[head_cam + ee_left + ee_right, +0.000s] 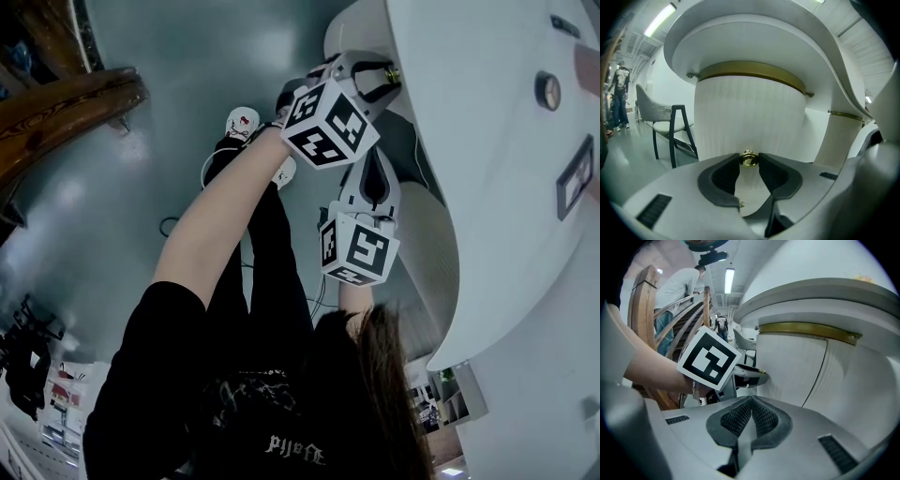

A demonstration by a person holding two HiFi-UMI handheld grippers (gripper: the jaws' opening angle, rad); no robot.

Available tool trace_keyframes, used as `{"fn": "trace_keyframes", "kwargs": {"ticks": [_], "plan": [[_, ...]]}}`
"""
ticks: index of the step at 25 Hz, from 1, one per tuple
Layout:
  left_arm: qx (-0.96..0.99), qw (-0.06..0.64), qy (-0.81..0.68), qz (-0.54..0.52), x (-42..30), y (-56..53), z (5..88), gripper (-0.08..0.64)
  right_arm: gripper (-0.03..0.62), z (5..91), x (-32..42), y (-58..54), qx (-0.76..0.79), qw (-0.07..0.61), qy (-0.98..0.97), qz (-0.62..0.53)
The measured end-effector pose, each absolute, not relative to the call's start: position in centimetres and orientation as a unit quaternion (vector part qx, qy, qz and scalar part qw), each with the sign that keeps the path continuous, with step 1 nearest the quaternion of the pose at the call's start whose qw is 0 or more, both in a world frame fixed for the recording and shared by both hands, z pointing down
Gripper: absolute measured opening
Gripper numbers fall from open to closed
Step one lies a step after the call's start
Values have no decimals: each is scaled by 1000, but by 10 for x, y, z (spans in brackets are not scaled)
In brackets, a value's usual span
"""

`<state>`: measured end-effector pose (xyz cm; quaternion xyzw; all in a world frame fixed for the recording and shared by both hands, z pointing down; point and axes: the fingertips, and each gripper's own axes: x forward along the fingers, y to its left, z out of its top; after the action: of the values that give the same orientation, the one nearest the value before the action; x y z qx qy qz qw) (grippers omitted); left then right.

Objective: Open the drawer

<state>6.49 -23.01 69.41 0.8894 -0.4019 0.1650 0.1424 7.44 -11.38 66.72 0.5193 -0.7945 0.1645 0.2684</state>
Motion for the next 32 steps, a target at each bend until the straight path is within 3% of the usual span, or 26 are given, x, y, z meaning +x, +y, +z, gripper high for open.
{"fn": "trace_keyframes", "kwargs": {"ticks": [32], "plan": [[895,162,-351,222,39,-199,688,118,26,631,67,-112,541,256,-780,183]]}}
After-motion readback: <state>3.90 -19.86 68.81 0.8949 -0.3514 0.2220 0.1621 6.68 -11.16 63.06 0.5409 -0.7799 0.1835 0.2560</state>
